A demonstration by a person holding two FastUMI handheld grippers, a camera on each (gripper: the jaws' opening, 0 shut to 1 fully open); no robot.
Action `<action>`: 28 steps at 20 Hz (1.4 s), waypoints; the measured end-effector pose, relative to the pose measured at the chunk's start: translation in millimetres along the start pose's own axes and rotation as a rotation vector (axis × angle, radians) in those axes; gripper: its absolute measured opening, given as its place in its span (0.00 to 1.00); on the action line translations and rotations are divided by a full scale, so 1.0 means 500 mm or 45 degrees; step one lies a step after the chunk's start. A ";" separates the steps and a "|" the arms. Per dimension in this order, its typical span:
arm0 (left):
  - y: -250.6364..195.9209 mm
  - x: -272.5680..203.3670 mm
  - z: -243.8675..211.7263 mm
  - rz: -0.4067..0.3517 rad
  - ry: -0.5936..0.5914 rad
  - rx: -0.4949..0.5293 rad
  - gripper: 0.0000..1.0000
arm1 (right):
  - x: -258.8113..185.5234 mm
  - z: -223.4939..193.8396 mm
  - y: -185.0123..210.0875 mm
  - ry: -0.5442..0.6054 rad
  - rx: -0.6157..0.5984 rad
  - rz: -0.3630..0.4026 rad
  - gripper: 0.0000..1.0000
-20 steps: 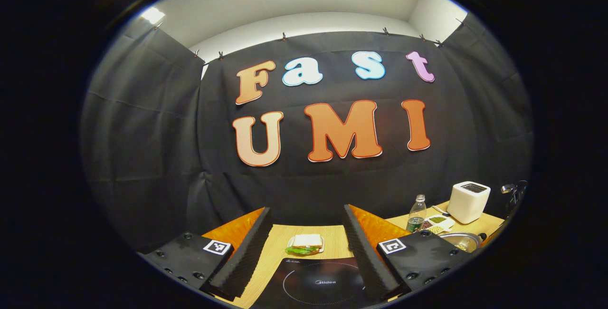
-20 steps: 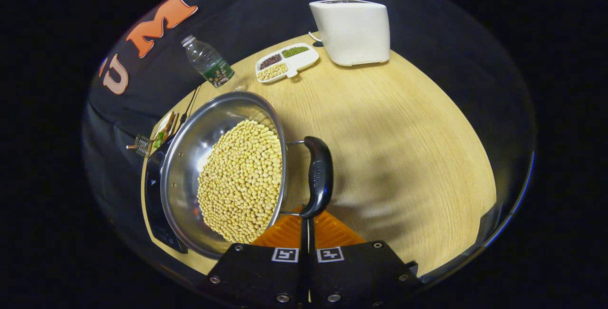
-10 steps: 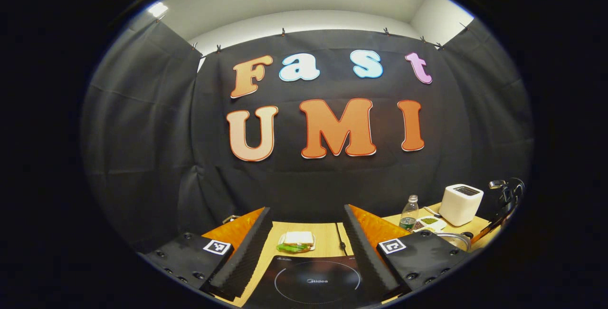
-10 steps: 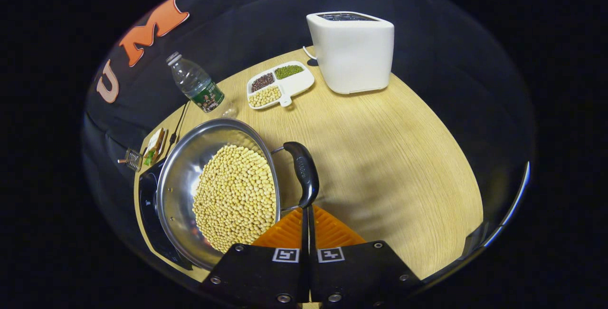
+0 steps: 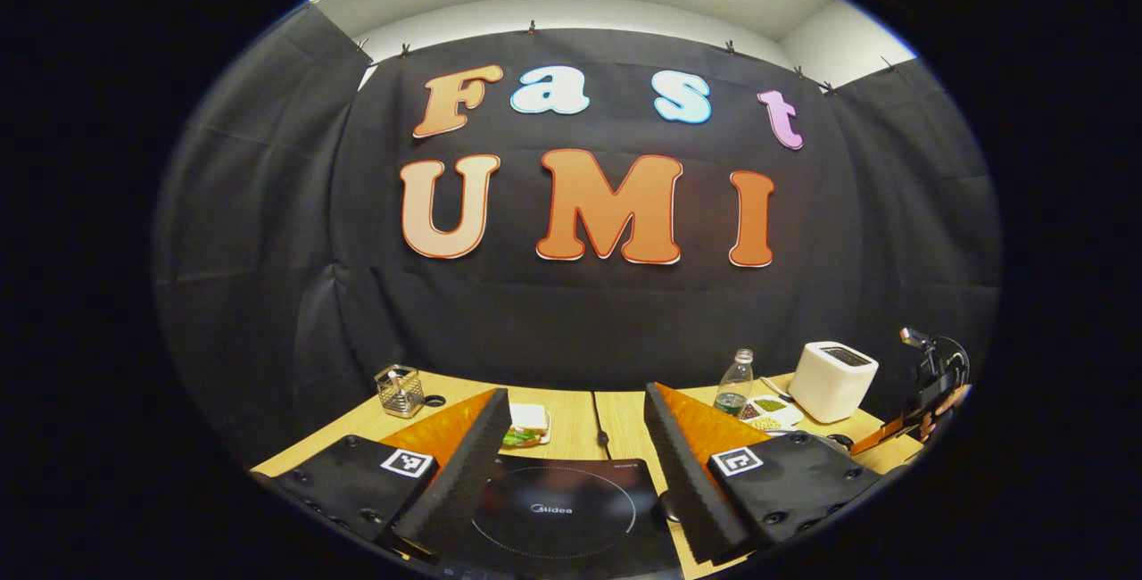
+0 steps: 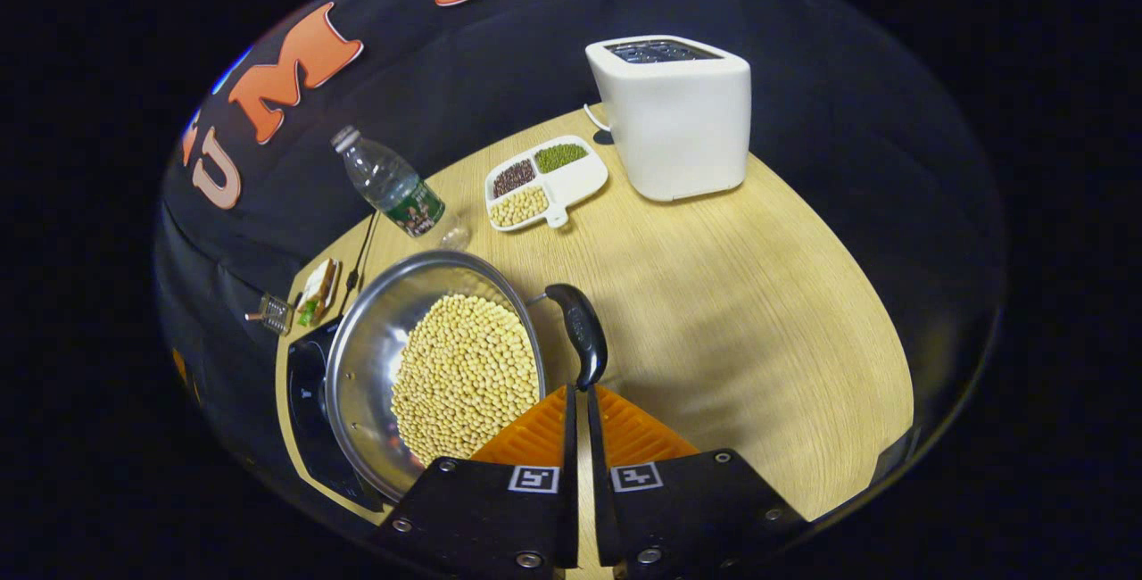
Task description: First push the handle of the pot to place it horizontally, then grasp the pot with both hands and set it on the induction cooktop.
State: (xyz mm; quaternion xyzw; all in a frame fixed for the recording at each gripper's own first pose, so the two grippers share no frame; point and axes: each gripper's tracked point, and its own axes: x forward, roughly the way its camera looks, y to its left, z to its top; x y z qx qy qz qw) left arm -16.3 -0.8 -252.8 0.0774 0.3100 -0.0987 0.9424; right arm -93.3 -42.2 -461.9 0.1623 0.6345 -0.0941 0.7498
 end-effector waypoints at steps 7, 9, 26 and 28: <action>-0.095 0.046 -0.102 -0.158 0.201 -0.011 0.98 | -0.055 0.040 0.031 -0.132 -0.173 -0.011 0.51; -0.125 0.061 -0.158 -0.204 0.322 -0.042 0.98 | -0.060 0.046 0.051 -0.157 -0.225 -0.007 0.67; -0.268 0.112 -0.469 -0.304 0.941 -0.062 0.96 | 0.003 0.042 0.041 -0.166 -0.388 -0.107 0.84; -0.270 0.110 -0.484 -0.288 0.974 -0.083 0.97 | 0.008 0.040 0.035 -0.167 -0.404 -0.119 0.84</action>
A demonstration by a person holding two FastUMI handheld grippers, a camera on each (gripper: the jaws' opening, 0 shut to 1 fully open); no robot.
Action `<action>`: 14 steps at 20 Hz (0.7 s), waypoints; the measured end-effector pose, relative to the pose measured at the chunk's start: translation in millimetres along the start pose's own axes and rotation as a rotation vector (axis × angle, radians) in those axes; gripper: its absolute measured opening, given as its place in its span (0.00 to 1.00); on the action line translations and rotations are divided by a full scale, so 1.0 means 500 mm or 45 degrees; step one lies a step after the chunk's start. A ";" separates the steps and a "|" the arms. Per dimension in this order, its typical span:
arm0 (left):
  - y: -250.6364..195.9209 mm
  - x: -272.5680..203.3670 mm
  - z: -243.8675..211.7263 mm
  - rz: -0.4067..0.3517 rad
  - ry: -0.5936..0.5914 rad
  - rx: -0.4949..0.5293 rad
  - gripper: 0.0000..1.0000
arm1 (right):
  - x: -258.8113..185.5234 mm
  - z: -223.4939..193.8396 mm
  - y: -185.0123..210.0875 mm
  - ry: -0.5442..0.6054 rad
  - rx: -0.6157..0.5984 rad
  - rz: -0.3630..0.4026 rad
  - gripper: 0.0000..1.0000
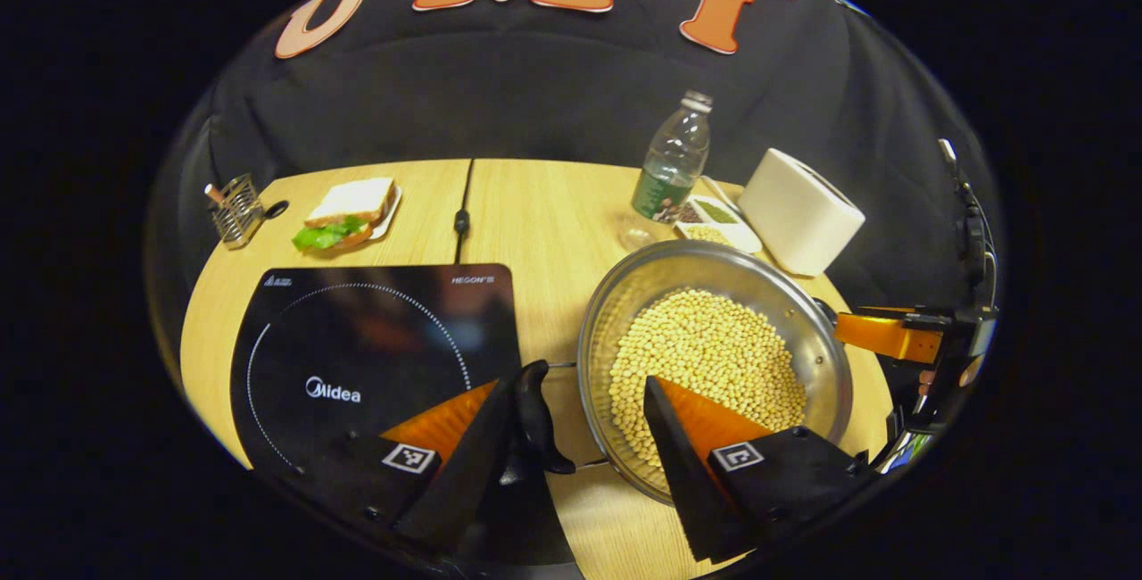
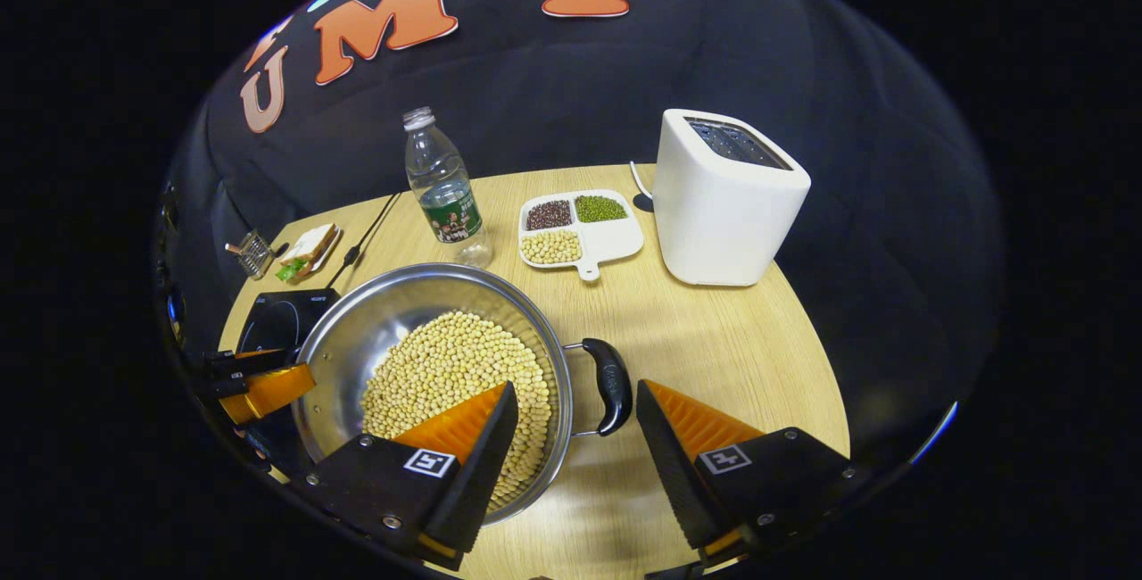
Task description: First push the handle of the pot to place it horizontally, then grasp the pot with both hands and set it on the induction cooktop.
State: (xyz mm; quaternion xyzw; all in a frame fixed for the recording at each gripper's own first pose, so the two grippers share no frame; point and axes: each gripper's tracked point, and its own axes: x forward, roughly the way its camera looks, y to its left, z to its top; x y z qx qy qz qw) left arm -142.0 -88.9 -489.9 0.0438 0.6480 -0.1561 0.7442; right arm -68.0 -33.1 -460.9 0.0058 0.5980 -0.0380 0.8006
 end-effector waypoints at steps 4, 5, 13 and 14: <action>-0.012 0.012 -0.002 -0.015 -0.010 -0.008 0.91 | 0.008 -0.013 -0.013 0.008 -0.024 -0.026 0.84; -0.019 0.017 -0.001 -0.028 -0.016 0.002 0.89 | 0.012 -0.013 -0.018 0.009 -0.026 -0.043 0.84; -0.069 0.064 0.024 -0.014 -0.088 0.091 0.88 | 0.023 -0.050 -0.055 0.040 -0.012 -0.175 0.85; -0.078 0.069 0.027 -0.020 -0.095 0.097 0.88 | 0.019 -0.047 -0.056 0.044 -0.011 -0.185 0.85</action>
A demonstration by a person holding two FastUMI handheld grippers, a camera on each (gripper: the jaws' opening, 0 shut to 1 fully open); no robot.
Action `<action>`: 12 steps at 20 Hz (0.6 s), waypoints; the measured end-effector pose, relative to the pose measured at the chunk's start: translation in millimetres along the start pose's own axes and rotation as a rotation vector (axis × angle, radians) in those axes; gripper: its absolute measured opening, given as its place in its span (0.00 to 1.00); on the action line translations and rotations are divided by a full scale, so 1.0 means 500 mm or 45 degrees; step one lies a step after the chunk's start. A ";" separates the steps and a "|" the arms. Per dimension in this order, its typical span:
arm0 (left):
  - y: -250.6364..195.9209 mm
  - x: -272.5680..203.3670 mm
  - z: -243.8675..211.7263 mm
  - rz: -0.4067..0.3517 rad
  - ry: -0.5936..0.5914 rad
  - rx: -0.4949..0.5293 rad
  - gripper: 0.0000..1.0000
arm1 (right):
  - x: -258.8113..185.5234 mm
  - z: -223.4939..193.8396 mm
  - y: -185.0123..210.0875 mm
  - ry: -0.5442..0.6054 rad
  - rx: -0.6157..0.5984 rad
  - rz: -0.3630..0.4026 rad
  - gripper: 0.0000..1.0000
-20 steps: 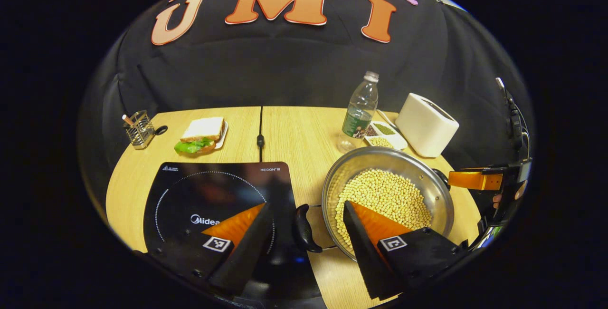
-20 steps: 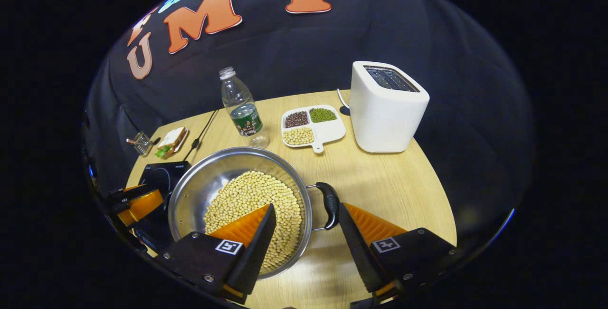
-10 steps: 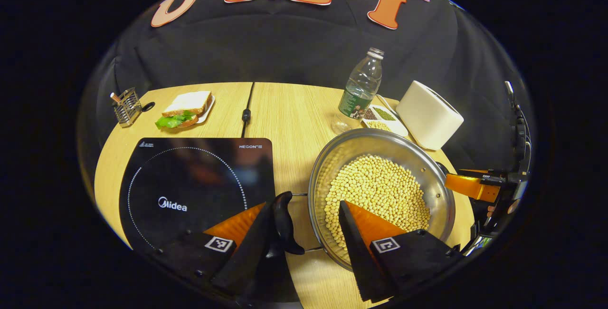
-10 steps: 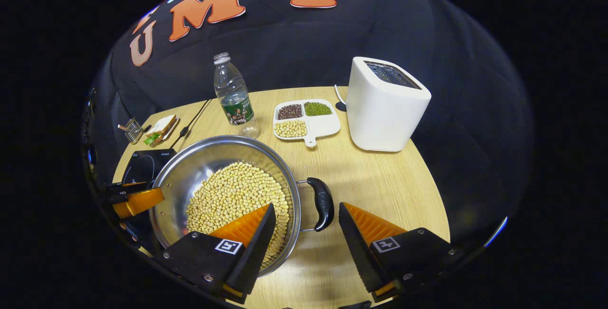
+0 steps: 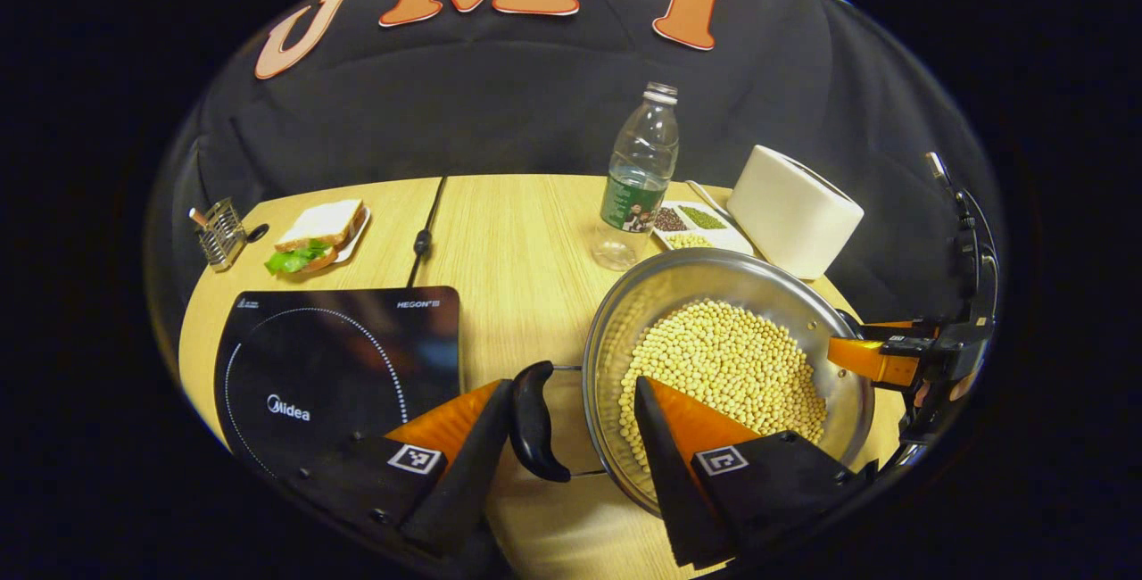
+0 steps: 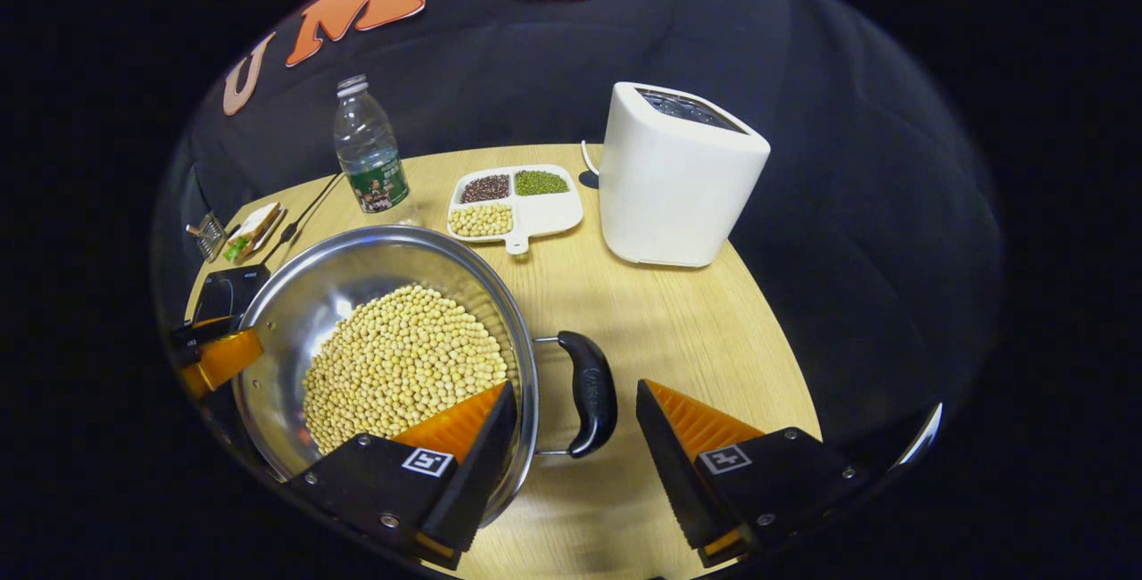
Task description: First push the handle of the pot to place it horizontally, then grasp the pot with both hands and set it on the induction cooktop.
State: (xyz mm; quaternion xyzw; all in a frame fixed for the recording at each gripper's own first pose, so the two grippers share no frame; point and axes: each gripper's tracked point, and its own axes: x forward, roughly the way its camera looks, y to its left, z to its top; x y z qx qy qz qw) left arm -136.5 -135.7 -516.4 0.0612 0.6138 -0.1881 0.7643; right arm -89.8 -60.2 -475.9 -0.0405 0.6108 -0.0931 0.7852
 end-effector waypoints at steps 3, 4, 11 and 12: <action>-0.015 0.024 0.006 0.009 -0.018 0.024 0.89 | 0.007 -0.013 0.012 0.027 0.011 -0.011 0.84; -0.016 0.032 0.005 0.025 -0.016 0.033 0.88 | 0.011 -0.018 0.007 0.029 0.018 -0.017 0.84; -0.014 0.068 -0.017 0.088 0.004 0.032 0.88 | 0.010 -0.016 0.016 0.007 0.053 0.027 0.70; -0.014 0.074 -0.022 0.088 0.010 0.024 0.88 | 0.009 -0.015 0.015 0.002 0.047 0.024 0.70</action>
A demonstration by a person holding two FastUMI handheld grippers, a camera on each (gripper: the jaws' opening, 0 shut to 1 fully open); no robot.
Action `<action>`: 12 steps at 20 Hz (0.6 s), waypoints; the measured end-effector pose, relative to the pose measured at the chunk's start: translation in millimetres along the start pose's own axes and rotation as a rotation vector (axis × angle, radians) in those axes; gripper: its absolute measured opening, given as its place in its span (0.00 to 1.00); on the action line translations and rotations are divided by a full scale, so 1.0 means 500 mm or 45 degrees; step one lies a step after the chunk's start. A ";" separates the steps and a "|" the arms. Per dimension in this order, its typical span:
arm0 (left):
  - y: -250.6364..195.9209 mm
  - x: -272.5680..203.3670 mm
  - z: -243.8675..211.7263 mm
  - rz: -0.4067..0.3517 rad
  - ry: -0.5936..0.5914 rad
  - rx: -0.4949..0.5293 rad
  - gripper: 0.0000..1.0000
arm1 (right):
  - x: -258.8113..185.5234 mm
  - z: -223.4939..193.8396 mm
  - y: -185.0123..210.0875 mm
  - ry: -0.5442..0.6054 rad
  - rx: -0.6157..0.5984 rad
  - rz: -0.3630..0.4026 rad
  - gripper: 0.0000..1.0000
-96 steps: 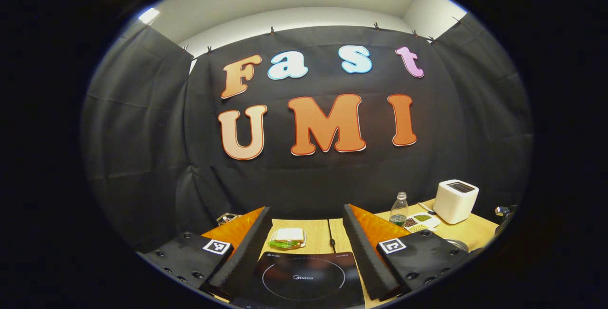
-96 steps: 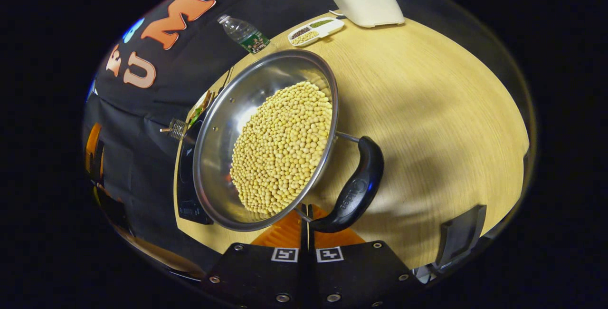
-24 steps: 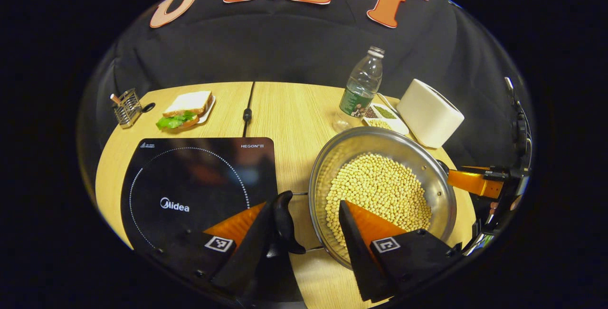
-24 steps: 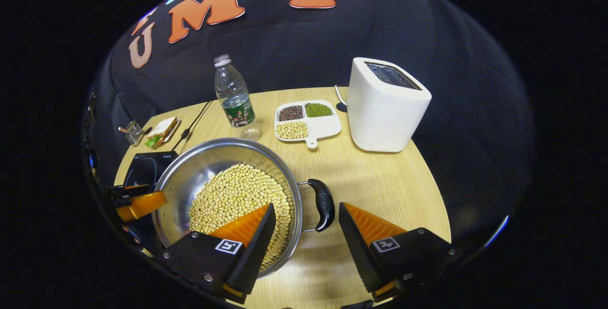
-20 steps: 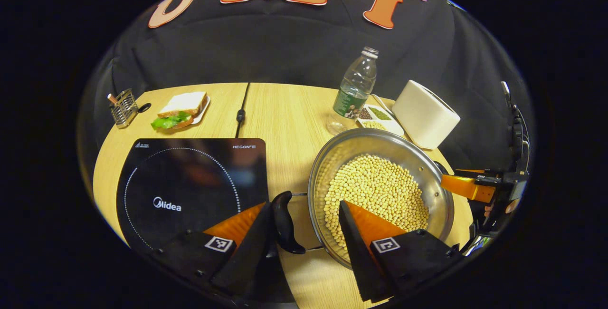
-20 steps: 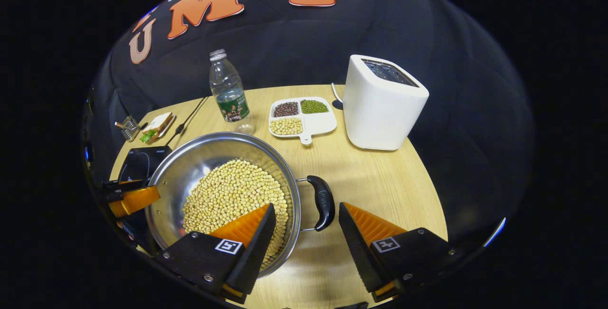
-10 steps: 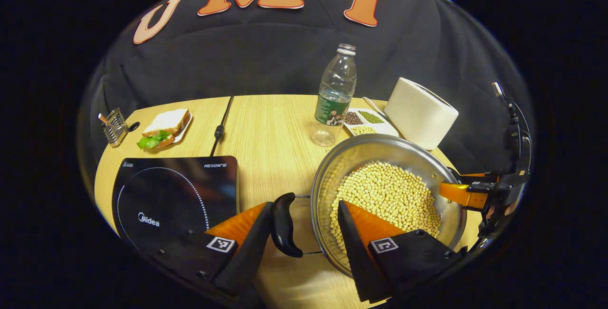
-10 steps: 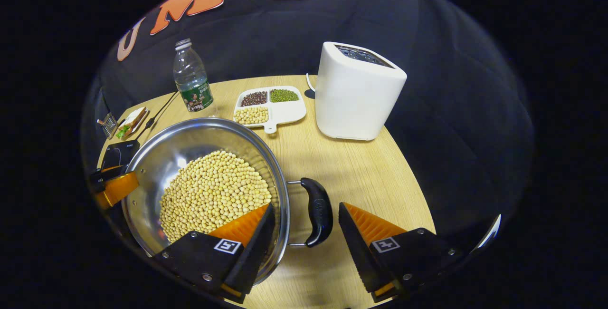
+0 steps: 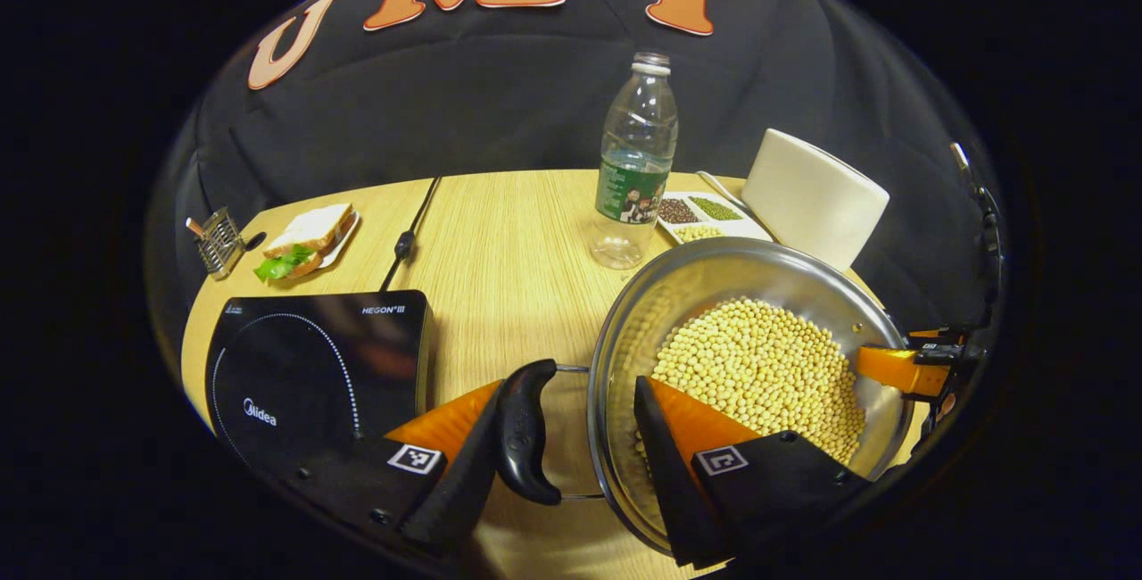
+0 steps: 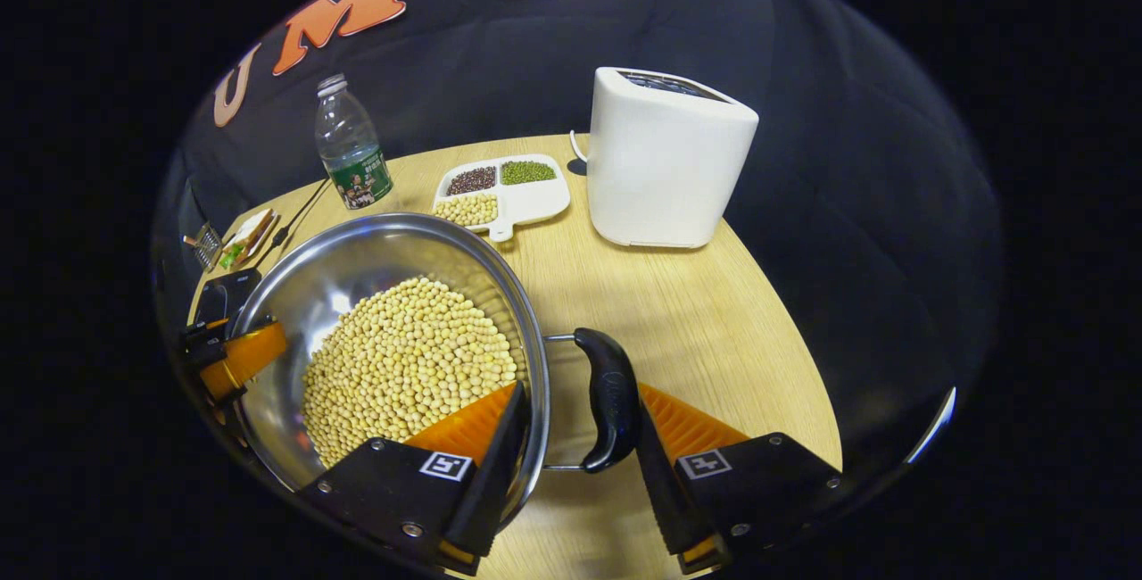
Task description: First push the handle of the pot to place it horizontally, then grasp the pot with both hands and set it on the induction cooktop.
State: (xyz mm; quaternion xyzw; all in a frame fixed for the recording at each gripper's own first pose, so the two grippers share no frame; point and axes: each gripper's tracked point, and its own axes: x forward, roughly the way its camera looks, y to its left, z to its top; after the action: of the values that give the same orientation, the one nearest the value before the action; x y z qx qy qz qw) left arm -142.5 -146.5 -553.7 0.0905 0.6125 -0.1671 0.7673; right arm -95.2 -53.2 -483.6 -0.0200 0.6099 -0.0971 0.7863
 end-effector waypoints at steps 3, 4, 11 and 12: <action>0.001 0.012 -0.002 0.009 -0.004 -0.032 0.88 | 0.000 0.002 -0.001 -0.004 0.000 -0.008 0.70; 0.001 0.017 -0.004 0.011 -0.003 -0.033 0.88 | 0.001 0.004 -0.001 -0.008 -0.003 -0.013 0.70; 0.009 0.037 -0.010 0.086 -0.025 0.011 0.89 | -0.003 0.010 0.000 -0.087 -0.063 -0.044 0.70; 0.011 0.036 -0.007 0.086 -0.029 0.004 0.90 | -0.005 0.010 0.000 -0.087 -0.064 -0.046 0.70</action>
State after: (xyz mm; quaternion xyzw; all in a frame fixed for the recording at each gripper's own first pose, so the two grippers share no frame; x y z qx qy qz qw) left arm -140.4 -142.8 -572.4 0.1103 0.6002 -0.1432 0.7792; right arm -91.2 -52.9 -480.1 -0.0540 0.5843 -0.0951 0.8041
